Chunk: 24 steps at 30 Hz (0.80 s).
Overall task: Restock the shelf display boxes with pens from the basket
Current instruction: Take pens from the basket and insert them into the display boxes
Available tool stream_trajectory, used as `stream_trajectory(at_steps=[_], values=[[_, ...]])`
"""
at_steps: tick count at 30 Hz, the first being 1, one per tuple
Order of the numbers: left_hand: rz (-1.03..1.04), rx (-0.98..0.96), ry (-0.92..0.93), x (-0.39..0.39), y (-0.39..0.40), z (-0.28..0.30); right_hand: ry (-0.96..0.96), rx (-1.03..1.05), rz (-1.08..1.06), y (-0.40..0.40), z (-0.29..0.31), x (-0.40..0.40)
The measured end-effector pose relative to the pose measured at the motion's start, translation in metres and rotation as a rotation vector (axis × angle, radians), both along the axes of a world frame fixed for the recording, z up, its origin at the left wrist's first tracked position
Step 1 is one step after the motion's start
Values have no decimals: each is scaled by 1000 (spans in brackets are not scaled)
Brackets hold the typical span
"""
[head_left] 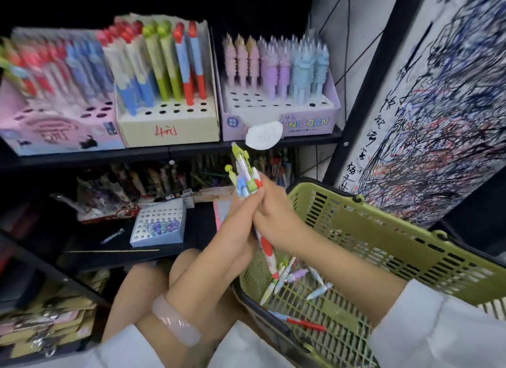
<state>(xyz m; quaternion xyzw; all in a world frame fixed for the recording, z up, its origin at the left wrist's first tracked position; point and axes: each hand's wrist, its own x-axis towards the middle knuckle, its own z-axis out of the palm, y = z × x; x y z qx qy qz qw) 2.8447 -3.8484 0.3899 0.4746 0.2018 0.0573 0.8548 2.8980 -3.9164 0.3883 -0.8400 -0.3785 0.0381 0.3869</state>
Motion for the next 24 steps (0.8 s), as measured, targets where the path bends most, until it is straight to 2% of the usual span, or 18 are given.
stream_trajectory(at_steps=[1, 3, 6, 8, 10, 16, 20, 24], values=[[25, -21, -33, -3, 4, 2, -88, -133, -15, 4, 1, 3], [66, 11, -89, -8, 12, 7, -109, -282, 38, 9, 6, 9], [119, 121, -104, -11, 23, 16, 54, -215, 262, 14, 27, 15], [128, 117, -94, -12, 31, 21, 211, -158, 376, 17, 45, 15], [165, 68, -73, -11, 39, 26, 264, -133, 432, 23, 56, 13], [305, -44, -93, -7, 50, 48, 177, 34, 359, 46, 63, -1], [270, -118, -98, -14, 57, 61, 114, -41, 286, 54, 58, -3], [281, -173, -170, -16, 62, 64, 194, 7, 269, 65, 59, -9]])
